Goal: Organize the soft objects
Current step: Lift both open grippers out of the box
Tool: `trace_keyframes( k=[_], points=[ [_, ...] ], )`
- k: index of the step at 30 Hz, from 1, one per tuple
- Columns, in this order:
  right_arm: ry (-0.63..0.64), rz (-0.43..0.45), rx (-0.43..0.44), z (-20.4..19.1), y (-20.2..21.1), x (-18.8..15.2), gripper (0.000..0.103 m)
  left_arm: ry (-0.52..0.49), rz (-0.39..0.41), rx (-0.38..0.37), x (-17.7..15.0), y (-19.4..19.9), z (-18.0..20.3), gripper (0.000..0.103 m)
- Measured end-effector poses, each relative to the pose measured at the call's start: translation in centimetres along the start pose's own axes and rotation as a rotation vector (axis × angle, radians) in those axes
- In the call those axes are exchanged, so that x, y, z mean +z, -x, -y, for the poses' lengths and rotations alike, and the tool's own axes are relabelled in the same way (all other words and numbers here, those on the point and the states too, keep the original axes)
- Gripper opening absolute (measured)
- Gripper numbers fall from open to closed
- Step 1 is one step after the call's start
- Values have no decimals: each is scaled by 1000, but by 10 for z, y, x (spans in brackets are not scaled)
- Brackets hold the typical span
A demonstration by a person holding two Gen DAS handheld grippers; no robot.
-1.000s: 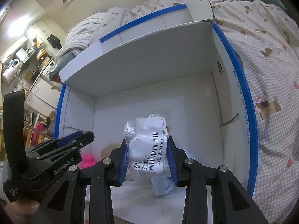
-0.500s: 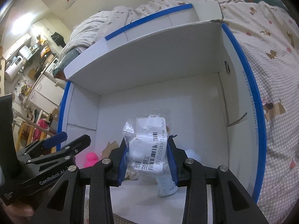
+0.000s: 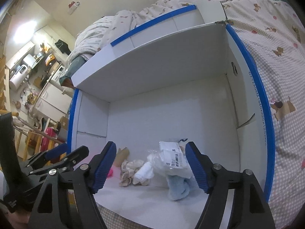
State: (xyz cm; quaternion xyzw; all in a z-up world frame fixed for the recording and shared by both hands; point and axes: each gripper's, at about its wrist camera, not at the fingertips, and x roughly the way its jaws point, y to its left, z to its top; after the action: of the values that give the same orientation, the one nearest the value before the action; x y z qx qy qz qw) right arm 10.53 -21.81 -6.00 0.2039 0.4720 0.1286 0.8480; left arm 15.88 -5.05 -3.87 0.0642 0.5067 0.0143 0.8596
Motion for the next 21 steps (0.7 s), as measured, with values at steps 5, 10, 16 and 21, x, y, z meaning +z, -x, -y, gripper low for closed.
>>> trace_keyframes(
  k=[5, 10, 16, 21],
  points=[
    [-1, -16, 9, -1, 0, -2, 90, -5, 11, 11, -5, 7, -3, 68],
    [12, 1, 7, -5, 8, -6, 90, 5, 11, 11, -11, 12, -9, 68],
    [20, -1, 5, -7, 13, -13, 90, -8, 13, 14, -20, 17, -16, 68],
    [75, 33, -11, -16, 32, -19, 90, 10, 19, 4, -26, 23, -28, 68]
  ],
)
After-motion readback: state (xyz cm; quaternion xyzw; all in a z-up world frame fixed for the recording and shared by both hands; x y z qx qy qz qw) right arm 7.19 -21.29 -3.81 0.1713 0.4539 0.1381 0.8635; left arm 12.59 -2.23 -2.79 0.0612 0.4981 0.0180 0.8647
